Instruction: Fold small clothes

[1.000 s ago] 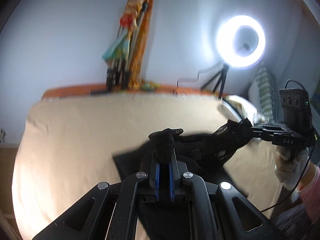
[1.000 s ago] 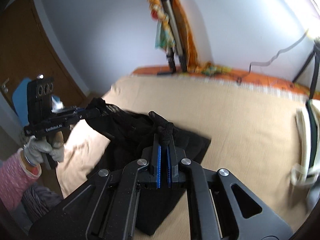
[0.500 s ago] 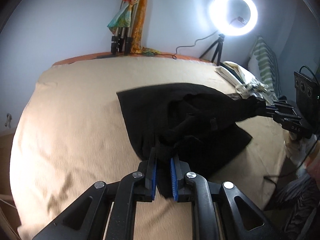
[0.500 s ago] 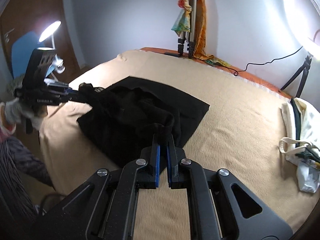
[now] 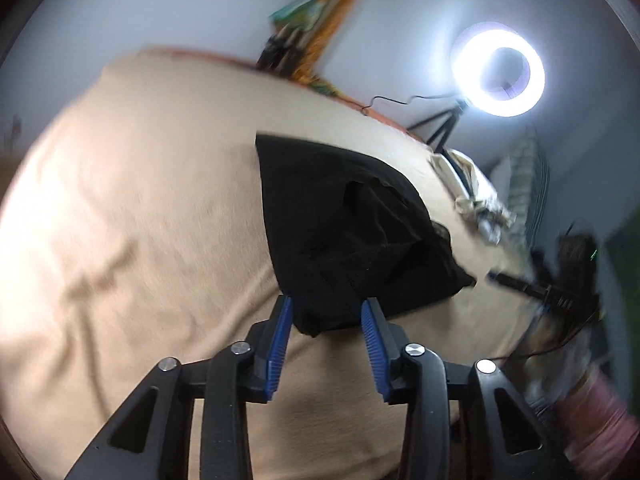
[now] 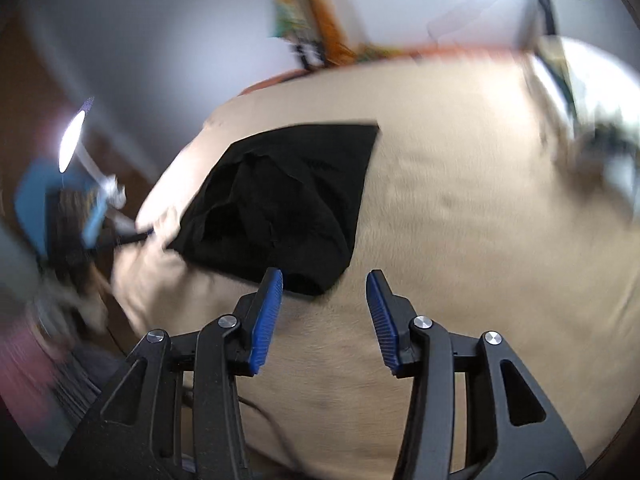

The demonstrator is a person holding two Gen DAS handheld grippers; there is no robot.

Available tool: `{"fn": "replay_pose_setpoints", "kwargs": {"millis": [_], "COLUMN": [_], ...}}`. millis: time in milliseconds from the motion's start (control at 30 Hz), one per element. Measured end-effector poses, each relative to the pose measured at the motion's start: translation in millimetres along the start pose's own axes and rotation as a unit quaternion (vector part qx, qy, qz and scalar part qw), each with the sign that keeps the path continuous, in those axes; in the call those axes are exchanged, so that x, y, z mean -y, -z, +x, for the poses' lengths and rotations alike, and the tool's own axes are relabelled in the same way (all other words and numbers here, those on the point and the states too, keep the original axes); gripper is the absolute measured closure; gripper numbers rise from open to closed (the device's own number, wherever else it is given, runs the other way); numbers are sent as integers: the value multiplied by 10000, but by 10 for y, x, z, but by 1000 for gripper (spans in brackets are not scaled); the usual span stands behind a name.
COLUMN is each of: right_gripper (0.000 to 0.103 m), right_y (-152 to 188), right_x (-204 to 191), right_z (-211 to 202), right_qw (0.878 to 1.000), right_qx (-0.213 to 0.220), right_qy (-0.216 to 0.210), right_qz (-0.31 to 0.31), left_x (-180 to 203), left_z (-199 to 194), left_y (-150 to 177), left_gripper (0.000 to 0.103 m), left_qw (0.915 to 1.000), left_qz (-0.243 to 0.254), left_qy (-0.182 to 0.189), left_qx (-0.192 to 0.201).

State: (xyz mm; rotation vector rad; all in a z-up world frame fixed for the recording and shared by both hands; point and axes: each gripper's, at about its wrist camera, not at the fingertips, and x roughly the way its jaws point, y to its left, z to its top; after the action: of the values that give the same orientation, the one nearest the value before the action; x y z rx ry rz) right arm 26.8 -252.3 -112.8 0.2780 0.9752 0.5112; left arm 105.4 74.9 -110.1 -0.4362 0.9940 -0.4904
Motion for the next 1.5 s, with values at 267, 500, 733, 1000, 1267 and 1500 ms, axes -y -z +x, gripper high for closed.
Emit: {"fn": "replay_pose_setpoints", "kwargs": {"millis": [267,500,733,1000,1267,1500], "right_gripper": [57,95,98,97,67,95], "right_y": [64,107,-2,131,150,-7], "right_x": [289,297,148,70,187,77], "right_z": [360,478,144,408,469,224], "right_qw": [9875,9820,9867,9878,9796,9844], "right_qx": [-291,-450,-41,-407,-498,-265], "right_qy": [-591,-940,-1106,-958,-1081,-1185], "right_qz": [1429,1575,1188,1158,1619,1276], "left_x": [-44,-92,-151,-164,-247,-213], "left_z": [233,220,11,111,376,30], "left_y": [-36,-70,-71,-2,66,-28], "left_gripper": [80,103,103,64,98,100], "left_qw": [9973,9972,9976,9974,9932,9954], "left_qz": [-563,-513,-437,-614,-952,-737], "left_qy": [414,479,532,351,405,595], "left_qx": [-232,-258,-49,-145,-532,-152]}}
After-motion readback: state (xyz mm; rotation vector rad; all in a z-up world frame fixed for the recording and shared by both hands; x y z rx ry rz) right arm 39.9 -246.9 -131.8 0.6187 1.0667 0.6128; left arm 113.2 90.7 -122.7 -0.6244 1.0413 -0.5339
